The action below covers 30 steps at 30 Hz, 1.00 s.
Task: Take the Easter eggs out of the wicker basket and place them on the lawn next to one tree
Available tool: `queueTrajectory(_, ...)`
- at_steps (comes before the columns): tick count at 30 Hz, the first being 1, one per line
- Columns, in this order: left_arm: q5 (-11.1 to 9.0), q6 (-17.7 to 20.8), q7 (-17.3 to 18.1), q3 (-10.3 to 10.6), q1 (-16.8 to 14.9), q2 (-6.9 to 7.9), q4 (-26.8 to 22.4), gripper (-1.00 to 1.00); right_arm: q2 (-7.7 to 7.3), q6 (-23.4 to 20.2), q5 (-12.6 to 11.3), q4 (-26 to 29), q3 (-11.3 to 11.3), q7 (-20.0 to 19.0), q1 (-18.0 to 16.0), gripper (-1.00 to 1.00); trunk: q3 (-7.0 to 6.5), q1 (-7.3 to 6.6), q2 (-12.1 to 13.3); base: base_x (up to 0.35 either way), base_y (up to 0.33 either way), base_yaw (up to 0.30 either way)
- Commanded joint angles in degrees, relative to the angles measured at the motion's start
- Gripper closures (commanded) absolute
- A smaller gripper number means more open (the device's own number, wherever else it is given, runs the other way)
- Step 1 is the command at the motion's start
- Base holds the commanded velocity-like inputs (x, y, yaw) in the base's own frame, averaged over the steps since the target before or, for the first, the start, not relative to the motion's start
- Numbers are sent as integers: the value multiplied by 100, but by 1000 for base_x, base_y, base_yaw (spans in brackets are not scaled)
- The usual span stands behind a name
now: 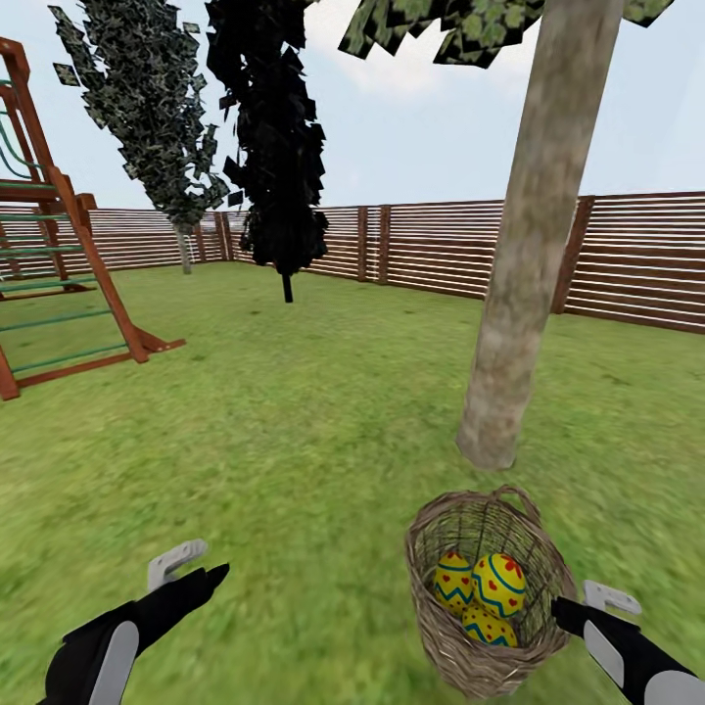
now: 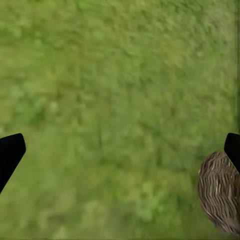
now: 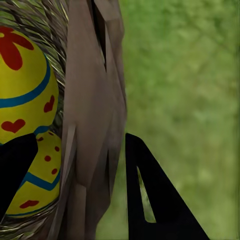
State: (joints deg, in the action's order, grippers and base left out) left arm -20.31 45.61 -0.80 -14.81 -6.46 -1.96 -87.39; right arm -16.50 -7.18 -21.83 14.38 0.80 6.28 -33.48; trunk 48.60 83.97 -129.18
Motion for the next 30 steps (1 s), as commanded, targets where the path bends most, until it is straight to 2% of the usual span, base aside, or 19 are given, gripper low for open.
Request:
queueTrajectory(1,-34,36,-8,-13,-4,-6,-8,-100,4,-36,-19,18,-10,22,-1,100,6,1,-3,231,-250,0)
queueTrajectory(30,-42,36,-25,-14,-4,-6,-7,-100,15,-20,-5,-20,-1,5,-1,100,6,1,-3,231,-245,0)
